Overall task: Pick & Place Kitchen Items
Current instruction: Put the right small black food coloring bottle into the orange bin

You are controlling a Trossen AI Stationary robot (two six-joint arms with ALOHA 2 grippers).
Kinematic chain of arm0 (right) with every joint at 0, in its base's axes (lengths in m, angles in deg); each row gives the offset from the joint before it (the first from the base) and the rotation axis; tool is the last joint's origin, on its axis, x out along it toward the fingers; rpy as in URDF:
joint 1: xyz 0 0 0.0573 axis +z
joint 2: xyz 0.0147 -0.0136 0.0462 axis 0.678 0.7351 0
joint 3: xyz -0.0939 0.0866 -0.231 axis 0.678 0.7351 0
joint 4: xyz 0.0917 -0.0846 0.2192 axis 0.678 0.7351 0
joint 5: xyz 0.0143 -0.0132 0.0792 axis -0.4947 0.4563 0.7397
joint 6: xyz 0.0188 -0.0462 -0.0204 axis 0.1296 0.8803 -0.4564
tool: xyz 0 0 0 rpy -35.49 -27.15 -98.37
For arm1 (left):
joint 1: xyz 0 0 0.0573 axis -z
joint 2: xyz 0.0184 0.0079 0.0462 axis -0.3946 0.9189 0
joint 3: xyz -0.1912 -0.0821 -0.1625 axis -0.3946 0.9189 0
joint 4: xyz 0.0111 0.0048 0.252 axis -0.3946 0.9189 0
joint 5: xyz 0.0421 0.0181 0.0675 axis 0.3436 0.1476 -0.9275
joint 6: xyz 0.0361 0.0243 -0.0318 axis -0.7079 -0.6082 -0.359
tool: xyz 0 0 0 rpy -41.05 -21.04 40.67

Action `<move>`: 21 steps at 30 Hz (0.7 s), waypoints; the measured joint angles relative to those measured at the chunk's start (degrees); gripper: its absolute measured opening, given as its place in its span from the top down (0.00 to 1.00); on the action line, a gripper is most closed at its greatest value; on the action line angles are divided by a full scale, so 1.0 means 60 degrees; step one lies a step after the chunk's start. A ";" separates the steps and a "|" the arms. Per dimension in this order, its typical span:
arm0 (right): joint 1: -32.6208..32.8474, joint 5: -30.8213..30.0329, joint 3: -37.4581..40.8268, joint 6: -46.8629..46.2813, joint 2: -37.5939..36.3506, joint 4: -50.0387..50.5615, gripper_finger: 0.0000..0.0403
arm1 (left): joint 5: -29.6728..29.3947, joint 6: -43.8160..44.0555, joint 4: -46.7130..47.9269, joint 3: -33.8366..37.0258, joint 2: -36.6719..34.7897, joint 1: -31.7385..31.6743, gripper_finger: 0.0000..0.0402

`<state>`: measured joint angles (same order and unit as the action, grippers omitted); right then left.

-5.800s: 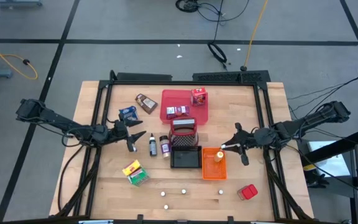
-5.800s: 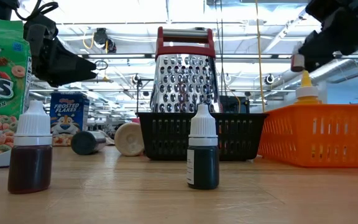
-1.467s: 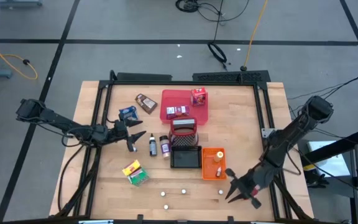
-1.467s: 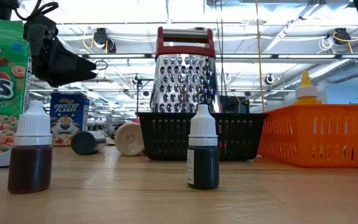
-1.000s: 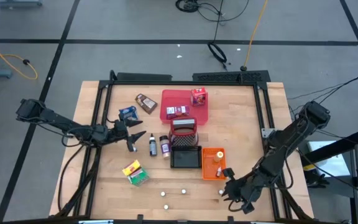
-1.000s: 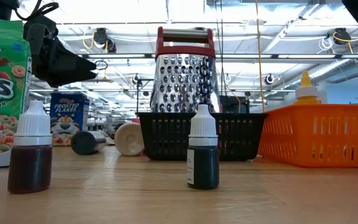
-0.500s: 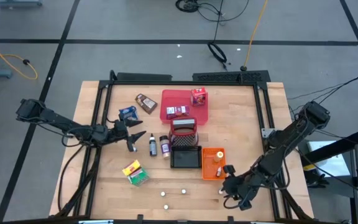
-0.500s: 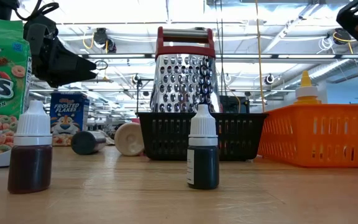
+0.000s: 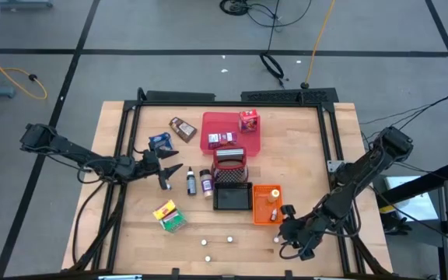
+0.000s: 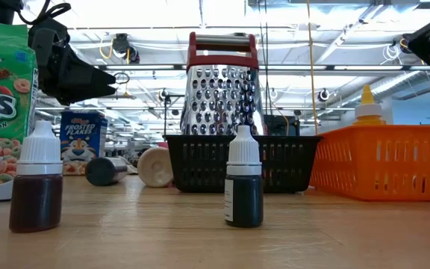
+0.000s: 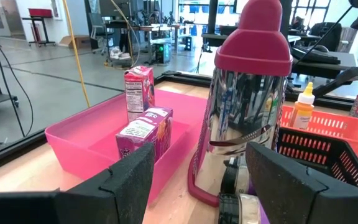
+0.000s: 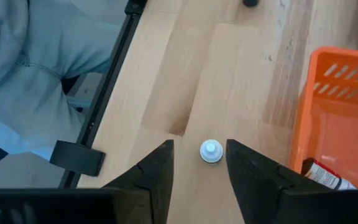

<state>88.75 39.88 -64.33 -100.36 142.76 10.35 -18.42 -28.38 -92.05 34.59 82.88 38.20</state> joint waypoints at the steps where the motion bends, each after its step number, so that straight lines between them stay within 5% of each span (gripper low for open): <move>1: 0.0000 -0.0001 0.0031 -0.0033 0.0000 -0.0011 0.66 | 0.0000 0.0000 0.0000 -0.0002 0.0003 0.0000 0.36; 21: -0.0069 -0.0008 0.1169 -0.0198 0.0000 -0.1502 0.65 | 0.0000 0.0000 0.0000 0.0001 0.0001 0.0001 0.36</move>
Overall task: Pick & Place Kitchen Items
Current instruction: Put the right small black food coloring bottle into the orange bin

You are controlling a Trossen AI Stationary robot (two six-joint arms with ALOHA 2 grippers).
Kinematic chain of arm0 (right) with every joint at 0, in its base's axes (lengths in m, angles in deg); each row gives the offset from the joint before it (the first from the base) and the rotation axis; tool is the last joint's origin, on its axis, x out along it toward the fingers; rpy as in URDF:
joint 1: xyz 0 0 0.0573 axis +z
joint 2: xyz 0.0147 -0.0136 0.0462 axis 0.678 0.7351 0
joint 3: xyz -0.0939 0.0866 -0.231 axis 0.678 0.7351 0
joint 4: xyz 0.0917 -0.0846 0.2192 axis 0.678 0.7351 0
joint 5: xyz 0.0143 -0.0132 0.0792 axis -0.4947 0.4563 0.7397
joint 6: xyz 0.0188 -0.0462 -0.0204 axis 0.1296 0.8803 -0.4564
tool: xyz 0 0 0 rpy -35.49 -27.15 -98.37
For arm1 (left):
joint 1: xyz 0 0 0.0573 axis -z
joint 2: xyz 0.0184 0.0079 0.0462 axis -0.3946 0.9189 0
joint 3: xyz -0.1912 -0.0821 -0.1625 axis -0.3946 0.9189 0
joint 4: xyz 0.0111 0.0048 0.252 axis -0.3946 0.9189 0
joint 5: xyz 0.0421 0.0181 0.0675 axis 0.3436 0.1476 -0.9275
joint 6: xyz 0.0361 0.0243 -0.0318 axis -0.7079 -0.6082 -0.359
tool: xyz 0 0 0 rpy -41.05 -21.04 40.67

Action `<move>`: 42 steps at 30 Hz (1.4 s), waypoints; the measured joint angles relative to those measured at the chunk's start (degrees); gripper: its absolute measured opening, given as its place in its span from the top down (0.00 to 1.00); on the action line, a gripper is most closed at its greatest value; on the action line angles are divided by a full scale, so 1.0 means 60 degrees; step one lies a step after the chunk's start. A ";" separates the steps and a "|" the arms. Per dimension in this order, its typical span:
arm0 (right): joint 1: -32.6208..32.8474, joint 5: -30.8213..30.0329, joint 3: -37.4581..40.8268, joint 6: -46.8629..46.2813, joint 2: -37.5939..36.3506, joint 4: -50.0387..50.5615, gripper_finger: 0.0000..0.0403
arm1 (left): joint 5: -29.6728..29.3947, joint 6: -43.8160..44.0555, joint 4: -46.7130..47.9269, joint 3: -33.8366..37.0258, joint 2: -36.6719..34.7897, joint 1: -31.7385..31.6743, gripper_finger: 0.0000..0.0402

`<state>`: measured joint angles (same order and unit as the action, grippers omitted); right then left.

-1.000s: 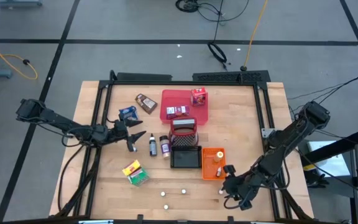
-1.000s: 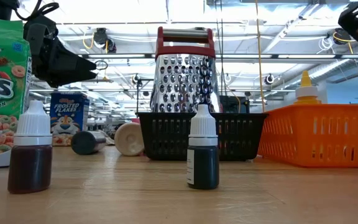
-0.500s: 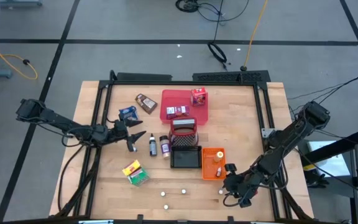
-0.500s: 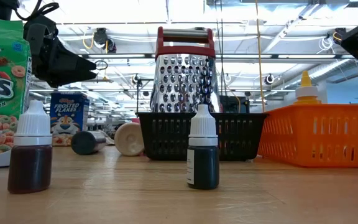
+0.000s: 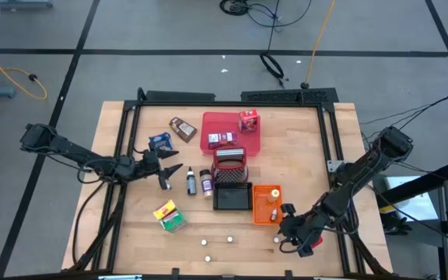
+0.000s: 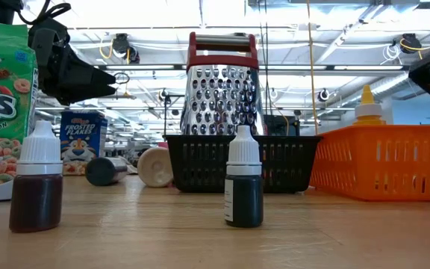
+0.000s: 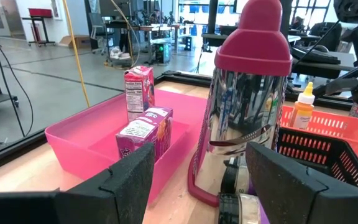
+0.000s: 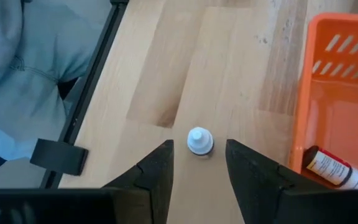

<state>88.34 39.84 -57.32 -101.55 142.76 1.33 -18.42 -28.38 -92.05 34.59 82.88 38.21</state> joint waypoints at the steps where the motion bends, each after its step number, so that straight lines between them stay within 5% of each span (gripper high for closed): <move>1: -0.0007 -0.0003 0.0084 0.0010 0.0000 -0.0224 0.65 | 0.0000 0.0000 0.0002 0.0001 0.0001 -0.0001 0.36; 42: -0.0426 0.0294 0.0469 0.0499 0.0896 -0.1865 0.67 | 0.0004 -0.0007 0.0083 0.0001 -0.0001 0.0003 0.36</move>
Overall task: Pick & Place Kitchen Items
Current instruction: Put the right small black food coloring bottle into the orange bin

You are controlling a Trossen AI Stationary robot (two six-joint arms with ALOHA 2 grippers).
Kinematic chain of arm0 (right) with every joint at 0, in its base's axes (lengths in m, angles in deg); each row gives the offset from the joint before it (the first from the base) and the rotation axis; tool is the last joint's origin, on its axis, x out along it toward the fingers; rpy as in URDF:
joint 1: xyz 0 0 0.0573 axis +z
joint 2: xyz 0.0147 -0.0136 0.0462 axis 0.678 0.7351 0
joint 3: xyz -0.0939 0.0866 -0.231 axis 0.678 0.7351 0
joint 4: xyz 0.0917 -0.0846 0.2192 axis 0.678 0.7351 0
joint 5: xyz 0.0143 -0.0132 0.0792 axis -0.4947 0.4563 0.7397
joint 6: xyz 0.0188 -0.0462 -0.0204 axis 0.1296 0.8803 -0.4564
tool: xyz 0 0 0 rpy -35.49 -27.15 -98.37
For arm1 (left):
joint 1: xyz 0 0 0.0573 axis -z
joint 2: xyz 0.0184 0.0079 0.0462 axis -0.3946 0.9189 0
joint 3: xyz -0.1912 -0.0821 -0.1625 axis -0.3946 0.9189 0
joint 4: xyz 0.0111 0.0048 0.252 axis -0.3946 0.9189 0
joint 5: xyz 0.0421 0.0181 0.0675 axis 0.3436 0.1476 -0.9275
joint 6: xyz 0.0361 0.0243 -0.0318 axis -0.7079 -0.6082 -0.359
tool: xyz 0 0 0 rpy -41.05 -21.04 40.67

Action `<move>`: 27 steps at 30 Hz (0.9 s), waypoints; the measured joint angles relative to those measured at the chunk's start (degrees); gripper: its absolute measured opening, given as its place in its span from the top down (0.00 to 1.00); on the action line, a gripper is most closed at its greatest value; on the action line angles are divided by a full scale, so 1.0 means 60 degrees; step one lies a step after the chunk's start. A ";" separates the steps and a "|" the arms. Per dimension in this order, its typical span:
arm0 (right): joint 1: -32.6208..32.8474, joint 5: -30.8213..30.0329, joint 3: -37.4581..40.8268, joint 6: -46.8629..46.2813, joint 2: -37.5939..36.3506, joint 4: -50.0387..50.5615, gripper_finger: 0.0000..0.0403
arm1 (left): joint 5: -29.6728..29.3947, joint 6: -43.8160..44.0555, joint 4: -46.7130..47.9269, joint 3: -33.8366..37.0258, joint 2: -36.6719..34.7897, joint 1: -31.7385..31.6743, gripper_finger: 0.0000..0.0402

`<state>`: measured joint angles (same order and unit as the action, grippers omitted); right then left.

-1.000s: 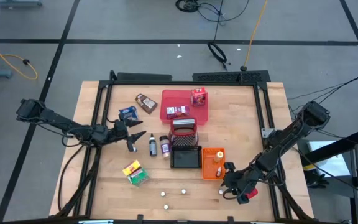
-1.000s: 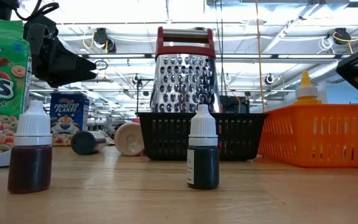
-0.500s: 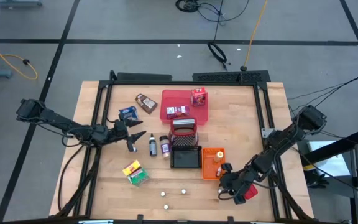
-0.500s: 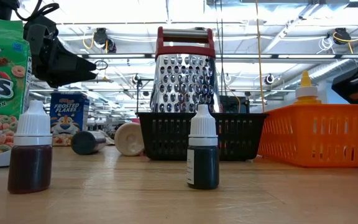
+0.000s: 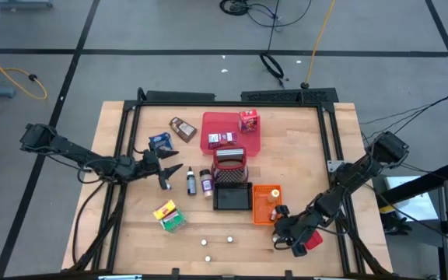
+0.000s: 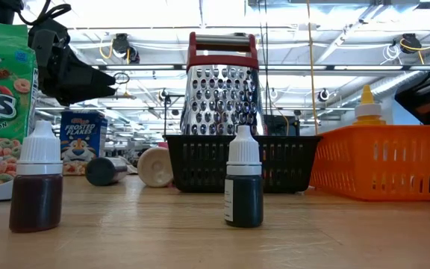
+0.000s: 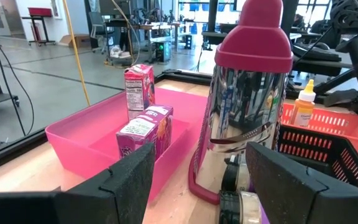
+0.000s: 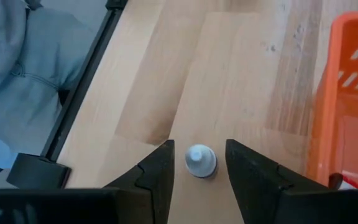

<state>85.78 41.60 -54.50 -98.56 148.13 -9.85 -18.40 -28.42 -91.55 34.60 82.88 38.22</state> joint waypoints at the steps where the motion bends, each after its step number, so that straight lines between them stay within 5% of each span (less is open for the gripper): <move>1: 0.0000 -0.0001 0.0002 0.0000 0.0000 0.0014 0.67 | 0.0000 0.0000 -0.0003 0.0000 0.0000 -0.0003 0.36; 13: 0.0015 -0.0024 -0.0001 0.0003 0.0193 -0.0064 0.68 | 0.0000 0.0000 -0.0003 -0.0001 0.0002 -0.0001 0.36; 27: 0.0018 -0.0039 -0.0016 0.0000 0.0189 -0.0082 0.90 | 0.0000 0.0000 -0.0005 -0.0001 0.0003 0.0000 0.36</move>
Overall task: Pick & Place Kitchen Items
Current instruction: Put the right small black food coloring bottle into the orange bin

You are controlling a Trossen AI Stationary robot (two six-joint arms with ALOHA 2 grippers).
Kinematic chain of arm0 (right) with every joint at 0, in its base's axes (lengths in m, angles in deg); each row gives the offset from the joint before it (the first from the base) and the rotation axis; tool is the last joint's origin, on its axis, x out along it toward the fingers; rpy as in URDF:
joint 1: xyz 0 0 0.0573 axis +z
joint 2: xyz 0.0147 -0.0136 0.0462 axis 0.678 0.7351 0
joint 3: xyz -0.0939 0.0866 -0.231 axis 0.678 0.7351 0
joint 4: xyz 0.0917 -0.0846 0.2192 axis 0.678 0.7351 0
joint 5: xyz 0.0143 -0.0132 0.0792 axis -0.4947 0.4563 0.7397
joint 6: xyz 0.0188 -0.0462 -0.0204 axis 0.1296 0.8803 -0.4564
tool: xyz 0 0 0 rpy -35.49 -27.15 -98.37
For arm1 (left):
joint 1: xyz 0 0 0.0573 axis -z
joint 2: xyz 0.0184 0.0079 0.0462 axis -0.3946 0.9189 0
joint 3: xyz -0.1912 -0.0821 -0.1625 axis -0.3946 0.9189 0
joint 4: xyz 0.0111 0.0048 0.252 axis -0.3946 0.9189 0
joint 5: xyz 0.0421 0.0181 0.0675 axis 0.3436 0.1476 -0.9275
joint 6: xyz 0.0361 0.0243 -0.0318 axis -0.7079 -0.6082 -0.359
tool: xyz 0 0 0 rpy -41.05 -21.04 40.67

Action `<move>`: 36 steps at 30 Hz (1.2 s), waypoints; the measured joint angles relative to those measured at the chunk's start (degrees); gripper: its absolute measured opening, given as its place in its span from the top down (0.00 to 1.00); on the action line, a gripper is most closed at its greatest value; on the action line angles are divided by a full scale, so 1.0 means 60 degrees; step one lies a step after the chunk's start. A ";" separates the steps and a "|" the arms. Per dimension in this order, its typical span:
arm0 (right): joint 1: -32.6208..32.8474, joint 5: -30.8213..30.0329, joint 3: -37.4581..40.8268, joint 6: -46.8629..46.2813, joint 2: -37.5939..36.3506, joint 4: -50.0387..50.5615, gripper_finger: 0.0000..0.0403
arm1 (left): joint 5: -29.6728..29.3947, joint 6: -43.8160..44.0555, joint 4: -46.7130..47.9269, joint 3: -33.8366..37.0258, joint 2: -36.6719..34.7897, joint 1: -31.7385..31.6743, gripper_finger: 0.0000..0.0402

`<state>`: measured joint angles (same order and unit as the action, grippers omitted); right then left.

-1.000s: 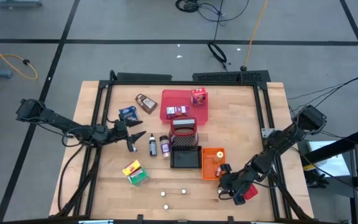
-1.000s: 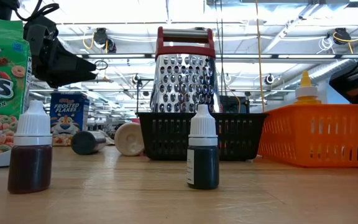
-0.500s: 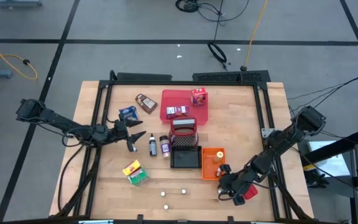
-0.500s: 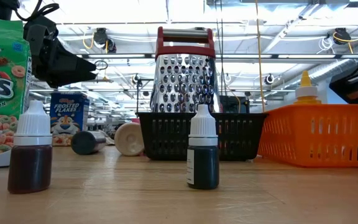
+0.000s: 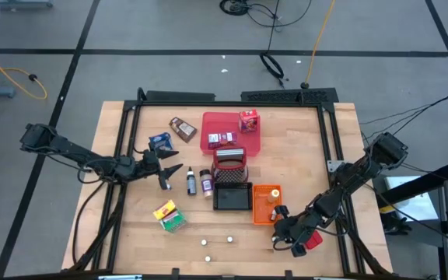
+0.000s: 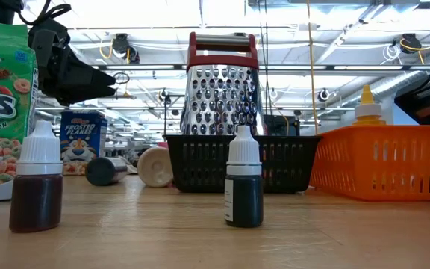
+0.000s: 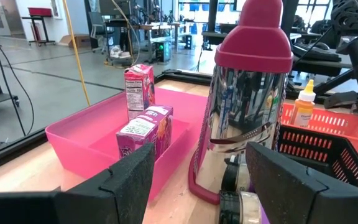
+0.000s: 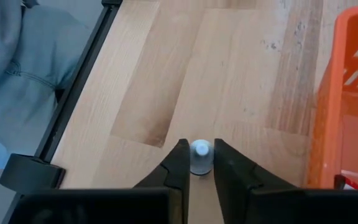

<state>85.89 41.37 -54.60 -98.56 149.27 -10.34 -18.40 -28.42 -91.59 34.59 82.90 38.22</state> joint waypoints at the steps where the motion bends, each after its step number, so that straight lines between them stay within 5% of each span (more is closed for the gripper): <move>1: 0.0000 0.0004 0.0000 0.0000 0.0000 -0.0002 0.90 | 0.0000 0.0000 -0.0001 0.0001 -0.0003 -0.0004 0.36; 10: -0.0004 0.0013 0.0000 0.0091 -0.0326 0.0087 0.89 | 0.0000 0.0000 -0.0001 0.0001 -0.0003 0.0000 0.36; 19: -0.0004 -0.0025 0.0000 0.0602 -0.1962 0.0513 0.89 | 0.0000 0.0000 -0.0001 0.0001 -0.0001 -0.0002 0.36; 27: -0.0111 -0.1261 0.0000 0.1402 -0.3467 0.1186 0.89 | 0.0000 0.0001 -0.0001 0.0000 -0.0003 -0.0001 0.36; 36: -0.1007 -0.1297 0.0000 0.1727 -0.3625 0.1709 0.89 | 0.0000 0.0002 -0.0005 0.0000 -0.0001 0.0000 0.36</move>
<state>79.84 33.59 -54.60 -88.20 127.52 -0.09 -18.40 -28.41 -91.62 34.59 82.89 38.22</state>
